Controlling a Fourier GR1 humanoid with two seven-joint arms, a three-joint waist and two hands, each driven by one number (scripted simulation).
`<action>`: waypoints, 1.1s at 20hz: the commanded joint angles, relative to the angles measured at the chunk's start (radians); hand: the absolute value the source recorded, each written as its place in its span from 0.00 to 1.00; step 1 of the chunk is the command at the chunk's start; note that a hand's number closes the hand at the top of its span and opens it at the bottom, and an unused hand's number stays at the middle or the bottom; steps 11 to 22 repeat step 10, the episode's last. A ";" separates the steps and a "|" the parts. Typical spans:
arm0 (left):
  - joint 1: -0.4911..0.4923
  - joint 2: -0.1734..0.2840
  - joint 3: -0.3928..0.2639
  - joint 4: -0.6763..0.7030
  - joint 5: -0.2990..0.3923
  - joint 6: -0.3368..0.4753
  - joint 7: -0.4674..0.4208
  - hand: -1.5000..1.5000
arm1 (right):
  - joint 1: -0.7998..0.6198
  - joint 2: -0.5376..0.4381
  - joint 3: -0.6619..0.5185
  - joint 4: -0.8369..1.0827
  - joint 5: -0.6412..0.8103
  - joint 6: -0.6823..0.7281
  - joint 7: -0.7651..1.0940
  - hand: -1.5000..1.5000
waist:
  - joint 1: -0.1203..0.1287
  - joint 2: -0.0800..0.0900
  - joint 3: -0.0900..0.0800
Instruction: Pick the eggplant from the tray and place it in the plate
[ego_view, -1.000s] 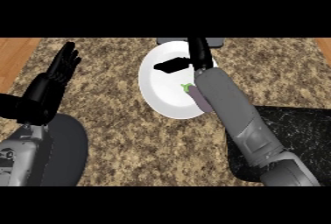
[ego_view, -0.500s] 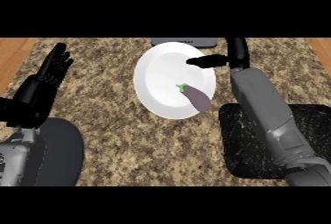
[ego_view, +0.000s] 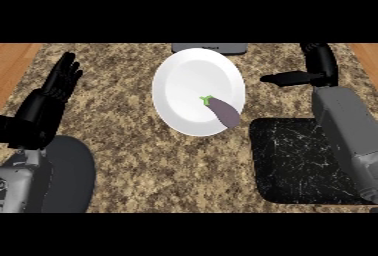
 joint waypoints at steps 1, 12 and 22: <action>-0.028 -0.015 -0.020 -0.019 -0.019 0.014 0.038 0.50 | 0.056 -0.068 -0.018 0.020 0.002 0.074 -0.073 0.00 | -0.001 0.000 0.000; -0.009 0.000 0.029 0.048 0.000 -0.025 -0.032 0.50 | 0.101 -0.163 -0.030 0.003 0.029 0.115 -0.116 0.00 | -0.008 -0.003 -0.001; -0.009 0.000 0.029 0.048 0.000 -0.025 -0.032 0.50 | 0.101 -0.163 -0.030 0.003 0.029 0.115 -0.116 0.00 | -0.008 -0.003 -0.001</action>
